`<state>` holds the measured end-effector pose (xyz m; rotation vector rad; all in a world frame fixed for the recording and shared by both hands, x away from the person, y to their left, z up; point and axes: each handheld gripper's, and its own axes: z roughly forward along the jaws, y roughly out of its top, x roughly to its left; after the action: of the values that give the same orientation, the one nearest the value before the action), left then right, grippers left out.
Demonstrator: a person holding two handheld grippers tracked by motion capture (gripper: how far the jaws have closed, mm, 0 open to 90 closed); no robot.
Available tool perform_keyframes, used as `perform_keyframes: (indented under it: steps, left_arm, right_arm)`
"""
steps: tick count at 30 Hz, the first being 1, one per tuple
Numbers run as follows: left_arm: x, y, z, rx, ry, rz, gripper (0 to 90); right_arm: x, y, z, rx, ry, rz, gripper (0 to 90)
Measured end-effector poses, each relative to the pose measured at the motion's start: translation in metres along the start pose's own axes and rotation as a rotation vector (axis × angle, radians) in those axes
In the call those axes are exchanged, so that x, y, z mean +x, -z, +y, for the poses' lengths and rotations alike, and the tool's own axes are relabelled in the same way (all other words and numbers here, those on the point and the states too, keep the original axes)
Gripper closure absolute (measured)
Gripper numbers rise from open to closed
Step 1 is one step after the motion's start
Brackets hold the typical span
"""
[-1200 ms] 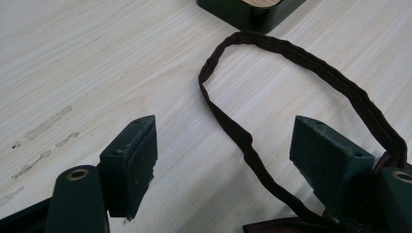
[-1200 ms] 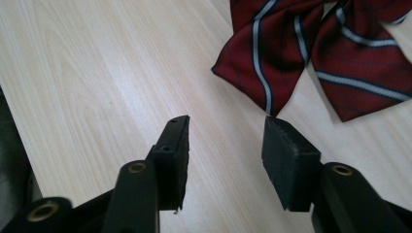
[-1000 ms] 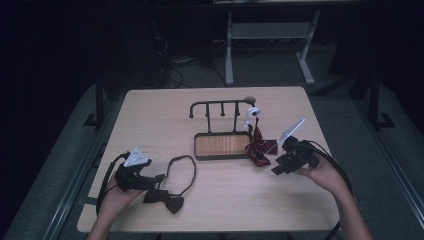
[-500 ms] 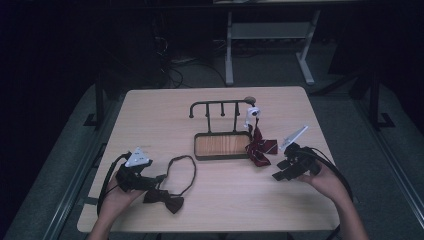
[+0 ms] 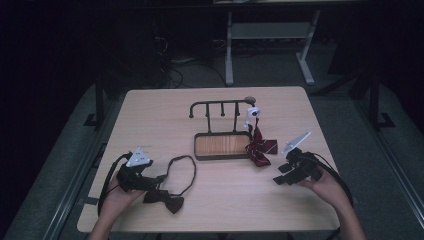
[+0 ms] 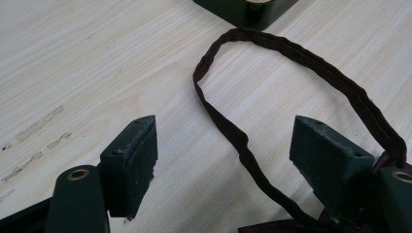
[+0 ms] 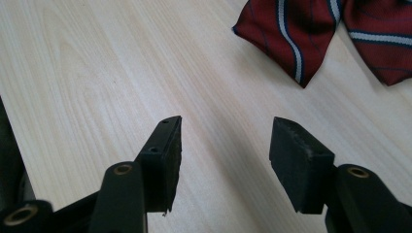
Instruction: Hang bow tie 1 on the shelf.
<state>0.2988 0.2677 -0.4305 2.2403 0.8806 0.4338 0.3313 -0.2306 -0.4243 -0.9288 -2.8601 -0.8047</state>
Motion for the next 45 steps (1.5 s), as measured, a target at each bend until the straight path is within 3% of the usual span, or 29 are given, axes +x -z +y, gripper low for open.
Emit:
perform_keyframes:
  steps: [14,21,25,30,38,45]
  left_arm:
    - [-0.003,0.0,0.004,0.015,-0.009,-0.014,26.9]
    - [-0.003,-0.002,0.011,0.024,-0.014,-0.03,33.7]
    - [-0.001,-0.004,0.016,0.052,-0.022,-0.041,35.3]
    - [0.001,-0.007,0.024,0.082,-0.005,-0.062,37.3]
    - [0.006,-0.016,0.041,0.152,-0.038,-0.081,44.0]
    - [0.01,-0.027,0.054,0.193,-0.036,-0.106,47.3]
  right_arm:
    - [0.007,-0.001,-0.005,-0.007,0.0,-0.008,41.2]
    - [0.008,0.001,-0.005,-0.01,0.002,-0.007,41.3]
    - [0.008,0.003,-0.006,-0.015,0.002,-0.005,41.4]
    - [0.008,0.005,-0.006,-0.024,0.002,-0.003,41.5]
    - [0.009,0.005,-0.006,-0.025,0.007,-0.002,41.8]
    - [0.009,0.006,-0.006,-0.026,0.007,0.0,41.9]
